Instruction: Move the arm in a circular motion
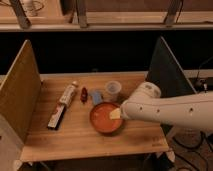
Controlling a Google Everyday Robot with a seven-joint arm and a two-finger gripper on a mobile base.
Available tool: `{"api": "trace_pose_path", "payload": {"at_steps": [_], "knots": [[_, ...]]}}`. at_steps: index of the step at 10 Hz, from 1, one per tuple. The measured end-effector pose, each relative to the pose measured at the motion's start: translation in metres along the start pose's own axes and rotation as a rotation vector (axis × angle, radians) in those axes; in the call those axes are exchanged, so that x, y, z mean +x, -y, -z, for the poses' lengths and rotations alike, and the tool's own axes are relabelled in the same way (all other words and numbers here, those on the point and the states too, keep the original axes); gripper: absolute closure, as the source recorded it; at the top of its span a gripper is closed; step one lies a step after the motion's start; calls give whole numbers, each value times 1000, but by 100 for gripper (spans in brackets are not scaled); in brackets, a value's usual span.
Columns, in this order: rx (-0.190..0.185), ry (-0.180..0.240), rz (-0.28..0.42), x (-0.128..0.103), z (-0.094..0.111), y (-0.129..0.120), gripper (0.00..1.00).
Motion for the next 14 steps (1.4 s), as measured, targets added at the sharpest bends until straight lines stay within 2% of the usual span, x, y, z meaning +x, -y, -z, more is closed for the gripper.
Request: {"api": "trace_pose_path", "payload": {"at_steps": [14], "knots": [[-2,-2,5,0,-1,-2,20]]}}
